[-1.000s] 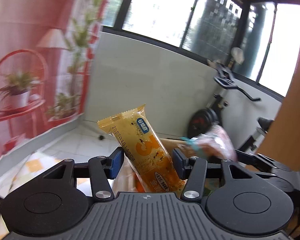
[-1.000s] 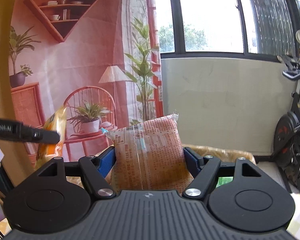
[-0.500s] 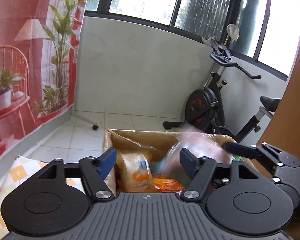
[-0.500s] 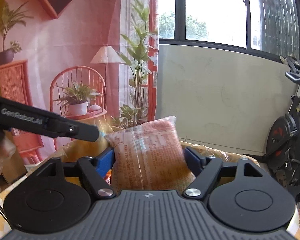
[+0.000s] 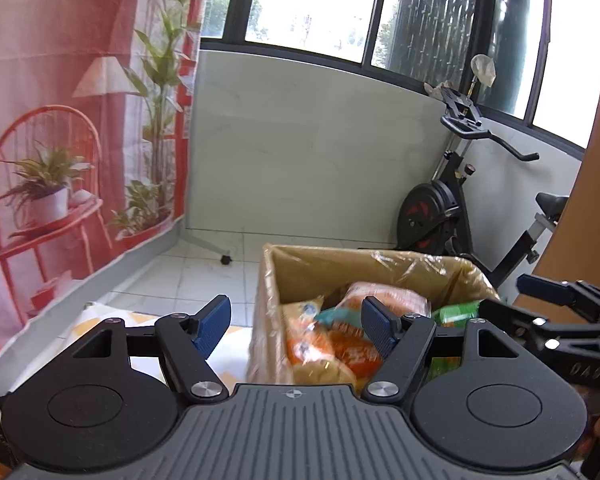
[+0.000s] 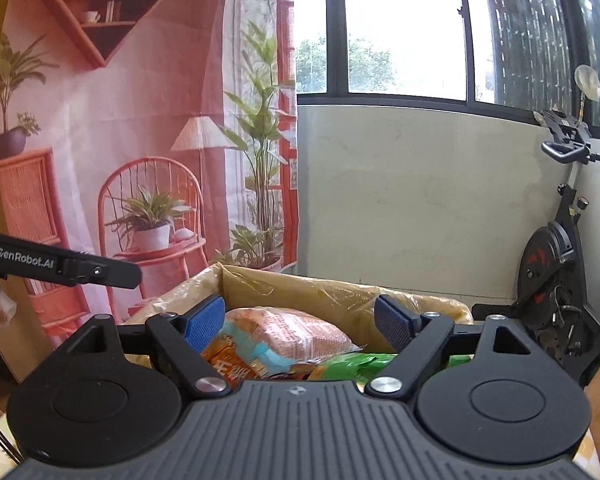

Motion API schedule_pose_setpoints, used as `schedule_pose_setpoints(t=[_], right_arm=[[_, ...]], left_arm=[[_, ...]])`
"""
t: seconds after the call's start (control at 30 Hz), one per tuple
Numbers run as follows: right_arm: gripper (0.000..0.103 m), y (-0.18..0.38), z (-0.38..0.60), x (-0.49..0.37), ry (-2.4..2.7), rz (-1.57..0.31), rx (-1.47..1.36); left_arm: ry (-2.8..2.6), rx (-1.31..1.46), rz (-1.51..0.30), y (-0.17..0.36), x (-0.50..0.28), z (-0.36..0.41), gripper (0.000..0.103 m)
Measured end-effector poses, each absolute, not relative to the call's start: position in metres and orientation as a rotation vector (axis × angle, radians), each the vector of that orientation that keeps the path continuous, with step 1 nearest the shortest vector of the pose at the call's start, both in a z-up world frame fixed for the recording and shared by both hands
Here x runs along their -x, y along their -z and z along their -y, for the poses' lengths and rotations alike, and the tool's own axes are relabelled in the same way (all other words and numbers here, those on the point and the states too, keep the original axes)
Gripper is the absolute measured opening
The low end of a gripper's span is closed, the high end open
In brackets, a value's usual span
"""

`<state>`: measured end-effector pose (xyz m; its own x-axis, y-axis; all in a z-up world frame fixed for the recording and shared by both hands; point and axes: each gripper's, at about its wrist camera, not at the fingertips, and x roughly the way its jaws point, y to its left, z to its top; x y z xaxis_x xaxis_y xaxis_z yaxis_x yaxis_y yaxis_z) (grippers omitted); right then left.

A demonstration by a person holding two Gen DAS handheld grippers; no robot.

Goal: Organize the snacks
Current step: 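Move both tools back to the table and grasp the white cracker pack with the left tool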

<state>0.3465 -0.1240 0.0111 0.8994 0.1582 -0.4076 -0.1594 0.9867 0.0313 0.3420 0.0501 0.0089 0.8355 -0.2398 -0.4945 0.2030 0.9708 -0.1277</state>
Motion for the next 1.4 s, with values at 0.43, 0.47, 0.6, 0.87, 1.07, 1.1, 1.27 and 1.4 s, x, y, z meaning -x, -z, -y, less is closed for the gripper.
schedule_pose_setpoints(t=[0.43,0.47,0.6,0.87,1.07,1.1,1.27,1.4], right_arm=[[0.084,-0.003,0.118,-0.278,-0.187,-0.485,-0.017],[0.084,-0.001,0.117,-0.276,-0.189,-0.494,-0.015],[0.084,0.009,0.111,-0.265,-0.2,-0.513,-0.024],[0.083,0.06,0.107,-0.255,-0.199,-0.653,-0.052],[0.079,0.094,0.107,-0.253,-0.195,-0.729,-0.069],[0.079,0.098,0.108,-0.253,-0.196,-0.736,-0.068],[0.079,0.12,0.115,-0.251,-0.182,-0.784,-0.077],[0.075,0.139,0.12,-0.243,-0.166,-0.833,-0.074]], left_arm=[[0.113,0.043,-0.662,0.042,-0.267,-0.097,0.078],[0.108,0.053,-0.671,0.048,-0.264,-0.101,0.078],[0.096,0.068,-0.711,0.072,-0.254,-0.111,0.078],[0.11,0.089,-0.805,0.12,-0.246,-0.108,0.078],[0.195,0.08,-0.824,0.142,-0.245,-0.077,0.075],[0.213,0.074,-0.83,0.145,-0.244,-0.069,0.074],[0.271,0.032,-0.863,0.166,-0.245,-0.042,0.073],[0.273,-0.031,-0.873,0.181,-0.248,-0.027,0.073]])
